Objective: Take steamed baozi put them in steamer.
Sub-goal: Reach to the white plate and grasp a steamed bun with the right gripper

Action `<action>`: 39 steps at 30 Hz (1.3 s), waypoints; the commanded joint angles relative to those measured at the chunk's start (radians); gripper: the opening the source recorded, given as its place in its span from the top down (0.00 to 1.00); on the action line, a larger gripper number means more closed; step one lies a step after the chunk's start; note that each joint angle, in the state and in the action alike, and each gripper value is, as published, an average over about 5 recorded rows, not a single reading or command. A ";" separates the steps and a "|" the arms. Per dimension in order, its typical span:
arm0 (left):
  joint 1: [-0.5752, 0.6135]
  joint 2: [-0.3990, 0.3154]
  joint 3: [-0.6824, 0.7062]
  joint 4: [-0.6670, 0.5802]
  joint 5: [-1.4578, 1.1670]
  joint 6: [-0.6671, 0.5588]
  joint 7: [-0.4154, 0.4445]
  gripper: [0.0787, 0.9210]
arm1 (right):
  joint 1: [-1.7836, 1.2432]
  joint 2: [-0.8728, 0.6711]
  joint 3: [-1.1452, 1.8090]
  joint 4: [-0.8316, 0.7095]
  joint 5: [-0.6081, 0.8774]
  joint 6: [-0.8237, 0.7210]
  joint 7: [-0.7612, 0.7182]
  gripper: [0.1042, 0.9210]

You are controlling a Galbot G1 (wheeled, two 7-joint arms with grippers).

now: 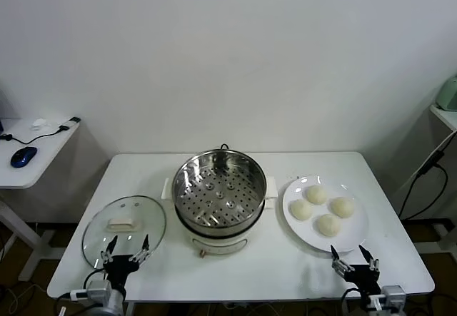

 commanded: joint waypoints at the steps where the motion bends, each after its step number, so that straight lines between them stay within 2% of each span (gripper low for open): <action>1: 0.001 0.001 0.000 -0.004 0.000 0.000 0.000 0.12 | 0.098 -0.032 0.010 0.009 -0.022 -0.026 -0.021 0.12; 6: 0.002 0.005 0.001 -0.009 -0.001 0.000 0.000 0.12 | 0.332 -0.145 -0.020 -0.038 -0.036 -0.114 -0.024 0.12; 9: 0.002 0.009 0.003 -0.012 -0.004 -0.001 0.000 0.12 | 0.516 -0.242 -0.098 -0.131 -0.044 -0.161 -0.029 0.12; 12: 0.001 0.014 0.005 -0.016 -0.006 -0.001 0.000 0.12 | 0.720 -0.364 -0.238 -0.251 -0.058 -0.198 -0.106 0.12; 14: -0.001 0.017 0.006 -0.017 -0.009 -0.002 0.000 0.12 | 0.853 -0.454 -0.357 -0.326 -0.071 -0.208 -0.197 0.12; 17: -0.003 0.021 0.008 -0.019 -0.014 -0.002 0.000 0.12 | 1.082 -0.591 -0.598 -0.417 -0.079 -0.200 -0.410 0.12; 21: -0.005 0.025 0.011 -0.021 -0.017 -0.005 0.000 0.12 | 1.473 -0.689 -1.043 -0.553 -0.086 -0.102 -0.724 0.12; 26: -0.007 0.024 0.011 -0.016 -0.020 -0.012 -0.001 0.12 | 1.940 -0.633 -1.571 -0.747 -0.120 0.087 -1.083 0.12; 30: -0.008 0.022 0.011 -0.012 -0.025 -0.017 -0.001 0.12 | 2.142 -0.530 -1.890 -0.872 -0.179 0.172 -1.242 0.12; 34: -0.008 0.021 0.012 -0.006 -0.026 -0.020 0.000 0.12 | 2.217 -0.435 -2.037 -0.957 -0.210 0.195 -1.303 0.12; 39: -0.009 0.019 0.013 0.000 -0.026 -0.025 0.000 0.12 | 2.170 -0.342 -2.073 -1.009 -0.214 0.144 -1.267 0.12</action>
